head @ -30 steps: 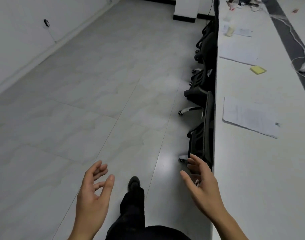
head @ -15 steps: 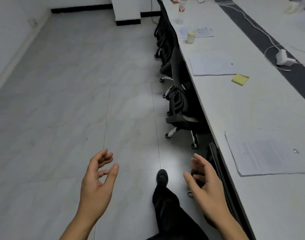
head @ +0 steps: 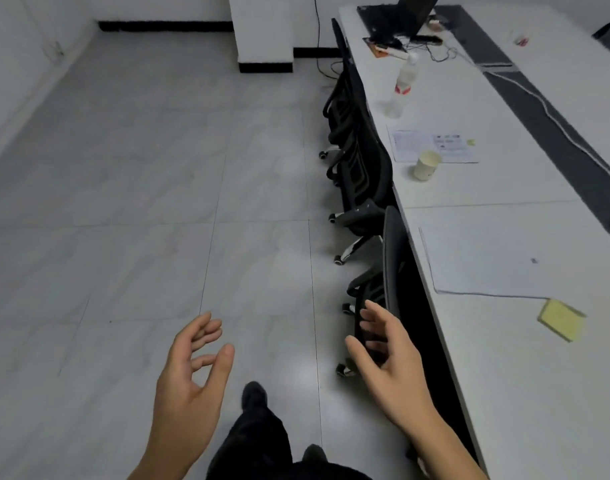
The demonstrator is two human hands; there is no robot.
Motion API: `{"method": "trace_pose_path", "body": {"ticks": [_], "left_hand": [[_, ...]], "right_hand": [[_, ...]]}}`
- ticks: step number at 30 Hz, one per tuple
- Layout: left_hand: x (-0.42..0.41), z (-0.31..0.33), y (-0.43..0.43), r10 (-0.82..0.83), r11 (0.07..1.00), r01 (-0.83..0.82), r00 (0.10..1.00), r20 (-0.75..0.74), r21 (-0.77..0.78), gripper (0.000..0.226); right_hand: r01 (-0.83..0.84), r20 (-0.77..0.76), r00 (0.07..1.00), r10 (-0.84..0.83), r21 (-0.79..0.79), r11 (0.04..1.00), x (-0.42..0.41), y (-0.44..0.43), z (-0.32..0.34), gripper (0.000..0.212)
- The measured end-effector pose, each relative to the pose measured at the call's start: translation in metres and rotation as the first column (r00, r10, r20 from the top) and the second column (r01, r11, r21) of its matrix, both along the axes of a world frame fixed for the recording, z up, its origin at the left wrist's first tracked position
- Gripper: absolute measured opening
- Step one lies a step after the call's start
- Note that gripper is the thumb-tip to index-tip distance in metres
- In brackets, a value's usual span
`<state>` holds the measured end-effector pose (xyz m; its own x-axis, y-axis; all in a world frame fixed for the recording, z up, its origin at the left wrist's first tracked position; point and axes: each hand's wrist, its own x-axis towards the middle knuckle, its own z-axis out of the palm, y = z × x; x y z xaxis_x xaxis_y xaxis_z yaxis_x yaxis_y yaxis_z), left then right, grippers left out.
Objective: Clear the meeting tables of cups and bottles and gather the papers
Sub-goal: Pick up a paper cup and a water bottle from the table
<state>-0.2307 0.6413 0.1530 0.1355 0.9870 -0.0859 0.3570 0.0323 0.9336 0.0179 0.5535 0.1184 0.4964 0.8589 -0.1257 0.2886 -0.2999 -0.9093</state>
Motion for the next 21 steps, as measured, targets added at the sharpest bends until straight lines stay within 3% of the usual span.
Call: {"method": "trace_pose_path", "body": {"ticks": [7, 14, 21], "left_hand": [[0.068, -0.048, 0.242, -0.039, 0.999, 0.038, 0.999, -0.020, -0.027, 0.044], [0.173, -0.011, 0.479, -0.328, 0.944, 0.329, 0.942, -0.075, -0.002, 0.042], [0.324, -0.010, 0.632, -0.577, 0.812, 0.583, 0.810, -0.105, 0.038, 0.041]], "right_hand": [[0.066, 0.053, 0.997, -0.064, -0.041, 0.997, 0.055, 0.230, -0.042, 0.058], [0.240, 0.064, 0.969, -0.239, -0.017, 0.971, 0.123, 0.398, -0.011, 0.059], [0.539, -0.014, 0.842, -0.539, -0.010, 0.842, 0.219, 0.501, -0.026, 0.056]]}}
